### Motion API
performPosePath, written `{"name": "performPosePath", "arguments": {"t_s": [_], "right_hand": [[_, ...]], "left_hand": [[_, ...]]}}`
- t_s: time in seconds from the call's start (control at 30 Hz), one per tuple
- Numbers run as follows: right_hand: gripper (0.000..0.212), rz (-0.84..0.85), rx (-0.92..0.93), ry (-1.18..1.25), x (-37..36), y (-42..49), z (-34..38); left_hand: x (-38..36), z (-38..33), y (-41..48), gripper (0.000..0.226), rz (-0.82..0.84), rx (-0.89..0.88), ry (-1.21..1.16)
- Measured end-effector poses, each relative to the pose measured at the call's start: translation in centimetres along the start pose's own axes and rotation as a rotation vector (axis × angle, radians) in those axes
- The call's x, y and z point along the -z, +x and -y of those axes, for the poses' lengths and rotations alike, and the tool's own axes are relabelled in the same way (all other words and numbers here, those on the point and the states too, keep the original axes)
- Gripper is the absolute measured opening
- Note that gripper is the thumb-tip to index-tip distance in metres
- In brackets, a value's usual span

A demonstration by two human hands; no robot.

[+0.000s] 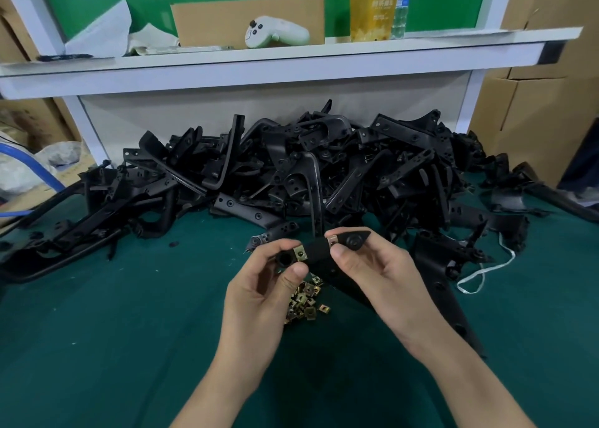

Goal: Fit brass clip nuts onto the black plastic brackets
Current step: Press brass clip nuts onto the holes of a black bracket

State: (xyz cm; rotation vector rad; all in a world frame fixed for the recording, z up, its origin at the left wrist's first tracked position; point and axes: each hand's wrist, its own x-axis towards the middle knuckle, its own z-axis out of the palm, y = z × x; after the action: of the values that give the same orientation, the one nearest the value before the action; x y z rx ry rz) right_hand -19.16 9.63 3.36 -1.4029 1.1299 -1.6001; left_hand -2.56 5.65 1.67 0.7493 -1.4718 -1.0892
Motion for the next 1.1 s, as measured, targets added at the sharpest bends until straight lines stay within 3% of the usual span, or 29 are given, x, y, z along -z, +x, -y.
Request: {"name": "performPosePath", "arguments": {"t_s": [0.27,0.5,0.9,1.1], "right_hand": [[0.012,-0.006,-0.01,-0.013,-0.5,-0.1,-0.3],[0.012,-0.031,0.167,-0.208,-0.6,-0.6,-0.7],[0.011,-0.055,0.249,-0.365,-0.7,-0.5,-1.5],[0.031,-0.007,0.073,-0.283,-0.5,-0.6,-1.1]], "left_hand": [[-0.1,0.1,-0.3,0.017,0.005,-0.04,0.051],[0.6,0.9,0.2,0.014,-0.012,-0.223,0.245],[0.9,1.4,0.3,0.008,-0.025,-0.283,0.334],[1.2,1.6,0.0,0.027,0.01,-0.292,0.47]]}}
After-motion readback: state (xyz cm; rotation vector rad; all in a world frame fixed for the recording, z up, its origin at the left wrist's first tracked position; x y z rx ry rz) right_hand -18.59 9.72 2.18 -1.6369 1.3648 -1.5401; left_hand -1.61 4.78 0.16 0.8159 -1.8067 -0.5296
